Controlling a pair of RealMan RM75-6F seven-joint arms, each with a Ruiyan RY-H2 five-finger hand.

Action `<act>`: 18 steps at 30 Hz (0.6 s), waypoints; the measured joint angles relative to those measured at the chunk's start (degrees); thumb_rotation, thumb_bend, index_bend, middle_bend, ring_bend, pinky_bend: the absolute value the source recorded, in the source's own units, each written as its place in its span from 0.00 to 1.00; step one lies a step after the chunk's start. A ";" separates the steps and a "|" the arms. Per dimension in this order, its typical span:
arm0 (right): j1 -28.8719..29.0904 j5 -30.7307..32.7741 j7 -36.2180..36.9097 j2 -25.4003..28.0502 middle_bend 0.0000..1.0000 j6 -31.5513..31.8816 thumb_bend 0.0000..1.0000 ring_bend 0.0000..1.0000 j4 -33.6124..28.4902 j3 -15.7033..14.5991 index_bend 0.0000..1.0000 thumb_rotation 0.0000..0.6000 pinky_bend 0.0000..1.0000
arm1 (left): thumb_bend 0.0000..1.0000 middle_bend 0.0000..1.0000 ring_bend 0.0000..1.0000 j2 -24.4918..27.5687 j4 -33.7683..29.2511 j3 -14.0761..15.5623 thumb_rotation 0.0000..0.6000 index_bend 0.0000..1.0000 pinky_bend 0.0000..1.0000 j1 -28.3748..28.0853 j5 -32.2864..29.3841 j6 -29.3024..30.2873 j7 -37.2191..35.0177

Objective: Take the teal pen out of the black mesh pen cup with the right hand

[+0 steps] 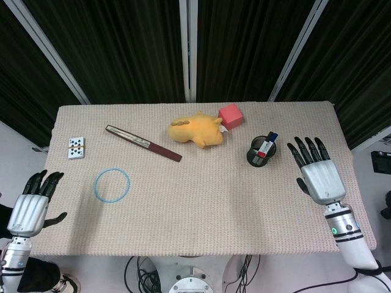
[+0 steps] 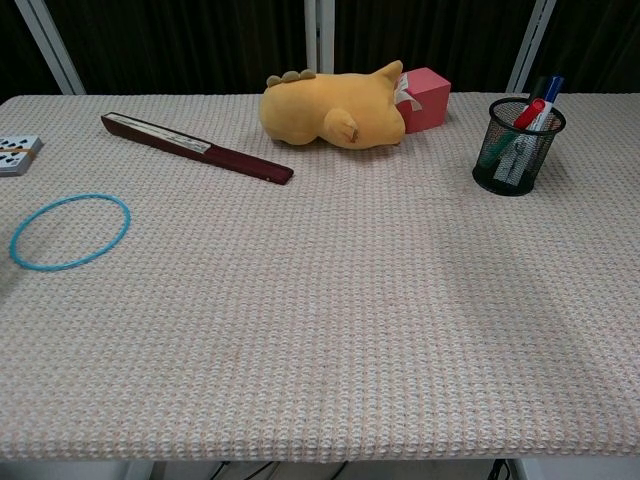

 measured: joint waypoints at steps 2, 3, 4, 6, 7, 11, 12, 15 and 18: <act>2.34 2.80 -2.70 -1.12 0.11 -1.37 0.21 0.08 0.27 1.16 0.00 1.00 0.05 | 0.11 0.10 0.00 0.02 -0.13 -0.02 1.00 0.10 0.09 -0.04 -0.26 -0.21 0.15; 3.81 4.49 -4.56 -2.08 0.14 -2.19 0.21 0.11 0.73 1.74 0.00 1.00 0.05 | 0.11 0.10 0.00 0.01 -0.16 -0.04 1.00 0.10 0.09 -0.07 -0.33 -0.28 0.23; 4.92 5.69 -5.95 -2.90 0.16 -2.81 0.21 0.13 1.22 2.08 0.00 1.00 0.05 | 0.11 0.10 0.00 0.00 -0.20 -0.05 1.00 0.10 0.09 -0.11 -0.38 -0.34 0.29; 7.56 8.46 -8.77 -5.16 0.18 -4.21 0.20 0.14 2.84 2.67 0.02 1.00 0.06 | 0.11 0.10 0.00 -0.01 -0.26 -0.04 1.00 0.10 0.09 -0.19 -0.42 -0.45 0.40; 8.61 9.62 -9.62 -6.20 0.18 -4.74 0.20 0.14 3.73 2.86 0.04 1.00 0.05 | 0.11 0.10 0.00 -0.02 -0.25 -0.03 1.00 0.10 0.09 -0.20 -0.43 -0.49 0.42; 11.76 12.94 -11.61 -10.60 0.18 -6.12 0.21 0.11 8.11 3.17 0.12 1.00 0.00 | 0.11 0.10 0.00 -0.07 -0.14 0.03 1.00 0.10 0.09 -0.18 -0.73 -0.66 0.30; 12.40 13.40 -11.86 -11.83 0.18 -6.33 0.21 0.10 9.53 3.15 0.13 1.00 0.00 | 0.11 0.10 0.00 -0.07 -0.12 0.04 1.00 0.10 0.09 -0.18 -0.83 -0.74 0.20; 13.91 14.53 -12.09 -14.65 0.18 -6.77 0.20 0.09 12.93 2.91 0.17 1.00 0.00 | 0.11 0.10 0.00 -0.02 -0.09 0.13 1.00 0.10 0.09 -0.21 -0.91 -0.94 -0.03; 15.20 15.77 -11.60 -16.82 0.18 -7.36 0.21 0.09 15.48 2.37 0.18 1.00 0.00 | 0.11 0.10 0.00 0.04 -0.05 0.18 1.00 0.10 0.09 -0.22 -0.87 -0.93 -0.10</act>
